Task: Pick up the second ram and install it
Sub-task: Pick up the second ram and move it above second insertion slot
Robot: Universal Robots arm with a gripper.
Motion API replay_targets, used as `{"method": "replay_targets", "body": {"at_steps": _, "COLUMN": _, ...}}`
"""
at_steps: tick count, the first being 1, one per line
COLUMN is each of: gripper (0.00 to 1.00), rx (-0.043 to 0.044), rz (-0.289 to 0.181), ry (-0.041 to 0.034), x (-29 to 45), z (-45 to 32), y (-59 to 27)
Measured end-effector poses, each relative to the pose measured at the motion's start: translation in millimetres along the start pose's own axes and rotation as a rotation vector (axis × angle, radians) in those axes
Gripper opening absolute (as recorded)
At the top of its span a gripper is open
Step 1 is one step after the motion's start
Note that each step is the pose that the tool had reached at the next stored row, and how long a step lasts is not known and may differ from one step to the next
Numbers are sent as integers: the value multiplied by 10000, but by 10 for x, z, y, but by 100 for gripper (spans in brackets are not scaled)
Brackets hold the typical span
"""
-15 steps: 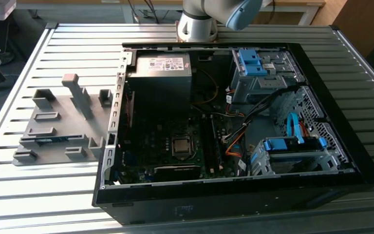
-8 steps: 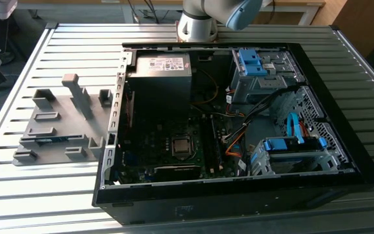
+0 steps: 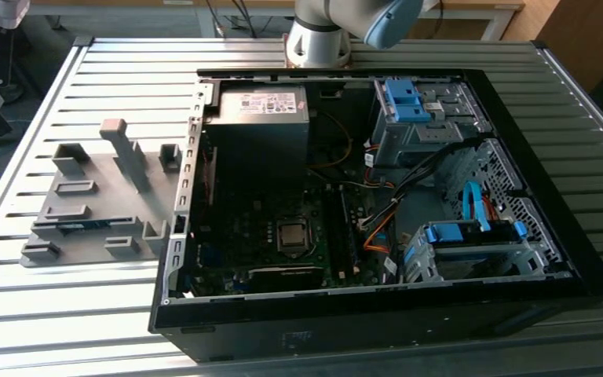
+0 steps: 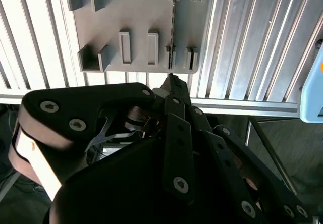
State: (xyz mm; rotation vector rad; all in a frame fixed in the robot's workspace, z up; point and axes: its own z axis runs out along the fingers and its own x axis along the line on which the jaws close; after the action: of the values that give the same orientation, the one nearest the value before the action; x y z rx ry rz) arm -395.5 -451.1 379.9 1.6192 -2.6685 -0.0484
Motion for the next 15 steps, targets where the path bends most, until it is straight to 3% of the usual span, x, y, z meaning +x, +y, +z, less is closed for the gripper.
{"method": "replay_targets", "body": {"at_steps": 5, "gripper": 11, "rx": 58, "rz": -301, "ry": -19, "x": 2, "z": 12, "y": 1}}
{"method": "replay_targets", "body": {"at_steps": 15, "gripper": 11, "rx": 127, "rz": -1506, "ry": -13, "x": 4, "z": 40, "y": -1}}
